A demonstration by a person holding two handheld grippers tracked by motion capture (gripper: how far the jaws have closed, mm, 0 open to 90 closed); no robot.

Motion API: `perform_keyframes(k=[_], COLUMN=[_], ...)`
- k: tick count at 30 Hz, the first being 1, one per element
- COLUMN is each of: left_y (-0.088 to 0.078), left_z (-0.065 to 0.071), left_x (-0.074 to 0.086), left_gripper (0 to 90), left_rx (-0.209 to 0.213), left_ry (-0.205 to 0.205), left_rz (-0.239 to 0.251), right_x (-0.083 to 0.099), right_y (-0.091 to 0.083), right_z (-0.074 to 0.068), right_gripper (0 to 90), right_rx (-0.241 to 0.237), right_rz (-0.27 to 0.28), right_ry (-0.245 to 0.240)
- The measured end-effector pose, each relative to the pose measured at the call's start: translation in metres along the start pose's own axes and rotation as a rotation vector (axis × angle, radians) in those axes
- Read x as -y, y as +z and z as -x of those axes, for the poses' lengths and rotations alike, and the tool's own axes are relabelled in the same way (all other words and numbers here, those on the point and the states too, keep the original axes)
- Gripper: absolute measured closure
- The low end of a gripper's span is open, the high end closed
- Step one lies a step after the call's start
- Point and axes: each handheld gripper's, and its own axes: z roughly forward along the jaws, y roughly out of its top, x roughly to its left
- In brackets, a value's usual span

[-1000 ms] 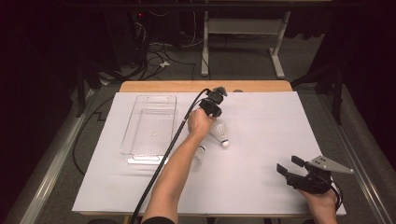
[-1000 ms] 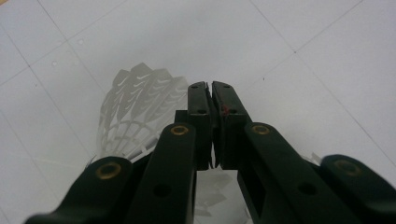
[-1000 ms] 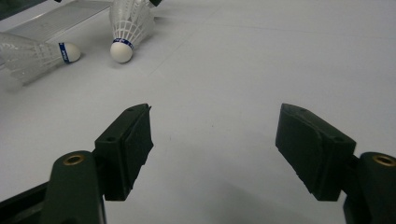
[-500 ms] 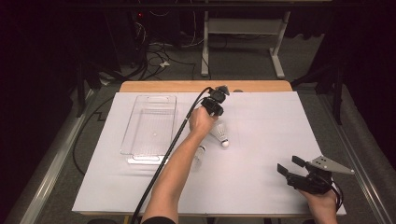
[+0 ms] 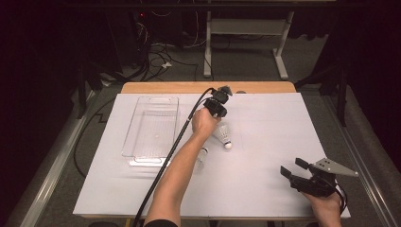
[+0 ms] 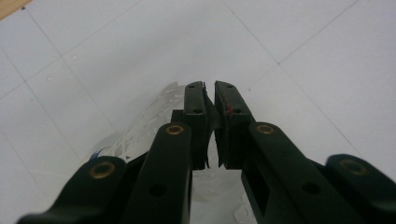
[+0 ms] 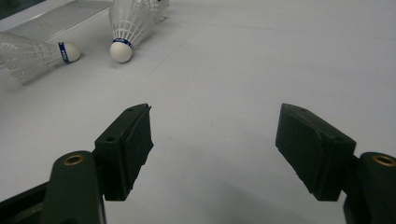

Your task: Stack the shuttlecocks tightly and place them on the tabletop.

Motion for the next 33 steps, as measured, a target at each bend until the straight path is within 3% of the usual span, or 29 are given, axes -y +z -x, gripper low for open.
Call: perform_keyframes(k=[33], left_y=[-0.018], left_z=[0.001], left_x=[0.002], left_gripper=[74.0], left_rx=[0.061], left_ry=[-0.003], left_rz=[0.045], right_x=[0.0], right_y=[0.001], right_z=[0.0], right_gripper=[27.3], right_rx=[-0.002], right_rz=[-0.005], right_ry=[-0.002])
